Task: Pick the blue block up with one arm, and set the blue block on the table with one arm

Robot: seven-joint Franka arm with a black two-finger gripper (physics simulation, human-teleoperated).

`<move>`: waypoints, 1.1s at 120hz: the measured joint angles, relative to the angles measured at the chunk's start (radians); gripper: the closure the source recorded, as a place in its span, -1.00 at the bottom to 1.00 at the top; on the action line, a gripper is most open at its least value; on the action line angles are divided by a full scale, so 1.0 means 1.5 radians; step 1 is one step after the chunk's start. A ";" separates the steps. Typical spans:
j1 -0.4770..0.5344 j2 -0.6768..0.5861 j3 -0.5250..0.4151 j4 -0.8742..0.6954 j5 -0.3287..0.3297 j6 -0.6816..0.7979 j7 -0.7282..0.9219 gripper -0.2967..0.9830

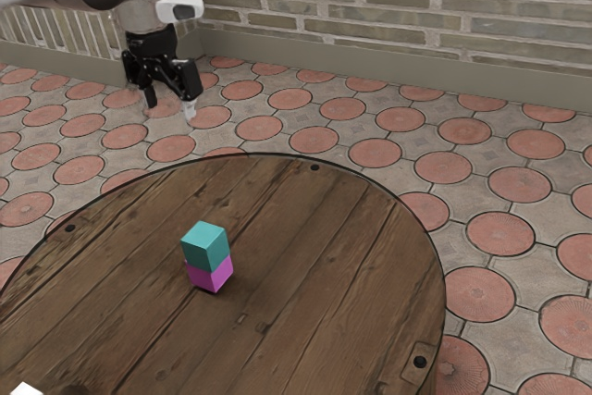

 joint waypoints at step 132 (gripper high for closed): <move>-0.019 -0.031 -0.010 -0.467 -0.067 0.461 0.001 -0.54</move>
